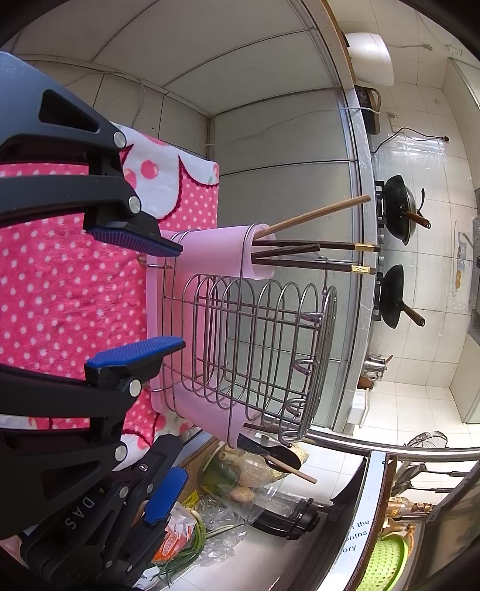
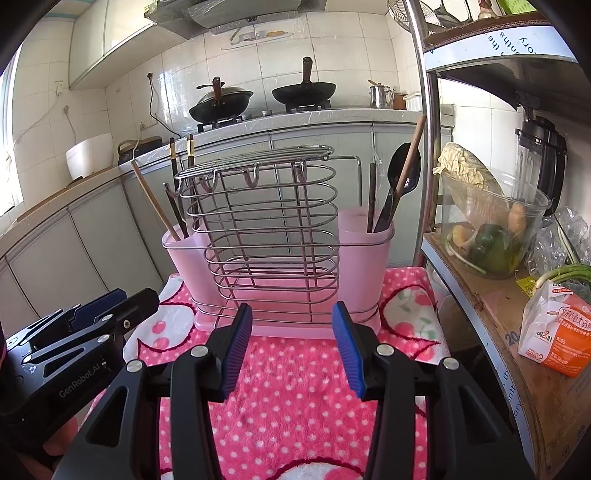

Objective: Organize utensils

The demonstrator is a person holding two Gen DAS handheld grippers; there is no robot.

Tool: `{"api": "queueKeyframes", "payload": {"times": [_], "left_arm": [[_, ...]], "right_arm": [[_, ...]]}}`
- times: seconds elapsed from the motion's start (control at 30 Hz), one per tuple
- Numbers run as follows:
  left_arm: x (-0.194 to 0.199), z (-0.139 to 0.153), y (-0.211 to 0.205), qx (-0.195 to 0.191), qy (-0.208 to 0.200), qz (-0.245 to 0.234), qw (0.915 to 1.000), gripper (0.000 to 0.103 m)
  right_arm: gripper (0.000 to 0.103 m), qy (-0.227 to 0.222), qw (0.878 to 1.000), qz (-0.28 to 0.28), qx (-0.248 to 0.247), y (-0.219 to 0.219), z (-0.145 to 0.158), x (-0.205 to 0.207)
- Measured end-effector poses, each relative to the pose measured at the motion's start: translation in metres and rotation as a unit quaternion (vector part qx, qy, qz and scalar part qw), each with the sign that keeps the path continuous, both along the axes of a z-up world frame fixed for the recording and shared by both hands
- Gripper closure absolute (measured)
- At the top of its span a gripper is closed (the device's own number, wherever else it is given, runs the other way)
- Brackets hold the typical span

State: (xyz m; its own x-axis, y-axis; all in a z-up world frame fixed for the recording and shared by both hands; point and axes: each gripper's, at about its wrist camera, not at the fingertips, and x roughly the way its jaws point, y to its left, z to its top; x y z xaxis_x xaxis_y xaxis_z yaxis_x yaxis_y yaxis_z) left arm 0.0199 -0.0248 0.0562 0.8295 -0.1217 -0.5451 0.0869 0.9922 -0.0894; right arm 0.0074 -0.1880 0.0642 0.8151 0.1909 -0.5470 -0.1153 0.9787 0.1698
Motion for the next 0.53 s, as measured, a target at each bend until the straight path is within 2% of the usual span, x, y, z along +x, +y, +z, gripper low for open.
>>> {"api": "queueKeyframes", "payload": {"times": [0.53], "left_arm": [[0.0052,-0.0052,0.0005,0.001,0.005,-0.003,1.0,0.058]], "right_arm": [[0.058,0.005,1.0,0.0,-0.001,-0.0006,-0.0048,0.0037]]}}
